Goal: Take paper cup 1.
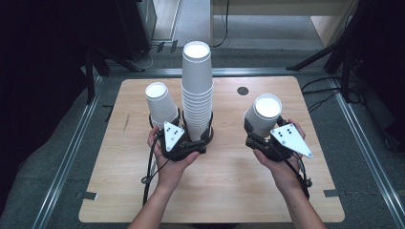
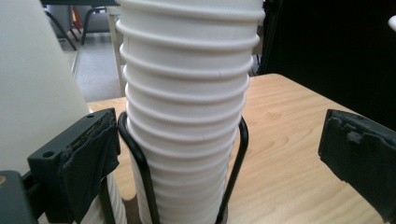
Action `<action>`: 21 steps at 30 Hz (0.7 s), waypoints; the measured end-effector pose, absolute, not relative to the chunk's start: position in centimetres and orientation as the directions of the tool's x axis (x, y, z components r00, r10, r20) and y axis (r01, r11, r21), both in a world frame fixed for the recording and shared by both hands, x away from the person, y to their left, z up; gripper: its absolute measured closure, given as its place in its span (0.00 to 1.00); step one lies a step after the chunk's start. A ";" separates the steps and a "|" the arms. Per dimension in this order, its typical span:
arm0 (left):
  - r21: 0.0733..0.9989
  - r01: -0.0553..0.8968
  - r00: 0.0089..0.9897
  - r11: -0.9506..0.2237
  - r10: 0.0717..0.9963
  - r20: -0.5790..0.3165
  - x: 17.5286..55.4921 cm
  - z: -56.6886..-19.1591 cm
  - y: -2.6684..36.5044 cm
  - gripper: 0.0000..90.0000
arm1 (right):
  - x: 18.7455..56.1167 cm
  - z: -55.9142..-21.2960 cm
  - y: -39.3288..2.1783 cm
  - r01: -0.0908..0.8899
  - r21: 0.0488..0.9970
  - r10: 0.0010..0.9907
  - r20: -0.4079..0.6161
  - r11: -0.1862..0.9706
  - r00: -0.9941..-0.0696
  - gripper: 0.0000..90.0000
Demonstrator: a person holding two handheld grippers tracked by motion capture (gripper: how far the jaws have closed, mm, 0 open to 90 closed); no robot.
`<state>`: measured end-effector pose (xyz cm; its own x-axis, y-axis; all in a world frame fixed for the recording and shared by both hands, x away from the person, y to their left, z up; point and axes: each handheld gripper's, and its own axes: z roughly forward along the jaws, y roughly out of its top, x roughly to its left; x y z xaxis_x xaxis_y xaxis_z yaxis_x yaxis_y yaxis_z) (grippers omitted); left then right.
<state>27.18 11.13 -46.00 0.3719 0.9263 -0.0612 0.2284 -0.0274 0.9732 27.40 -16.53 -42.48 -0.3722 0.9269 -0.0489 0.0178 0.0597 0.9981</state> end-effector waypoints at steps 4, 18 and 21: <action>0.969 0.243 0.373 -0.034 0.926 -0.061 26.0 -46.5 11.4 0.00 | 26.9 -43.3 -16.7 0.031 0.997 0.929 -0.055 0.071 -0.367 0.18; 0.951 0.300 0.432 -0.076 0.900 -0.064 22.7 -47.9 12.2 0.00 | 24.2 -46.7 -17.1 0.063 0.986 0.925 -0.124 0.156 -0.360 0.17; 0.946 0.313 0.450 -0.085 0.891 -0.068 22.2 -48.0 12.1 0.00 | 23.8 -47.5 -17.1 0.070 0.980 0.921 -0.147 0.184 -0.361 0.17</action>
<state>22.23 12.09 -48.00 0.4498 0.8905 -0.0685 0.3125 -0.0851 0.9461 23.84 -17.09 -47.52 -0.3613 0.9207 -0.1475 0.0697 0.1844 0.9804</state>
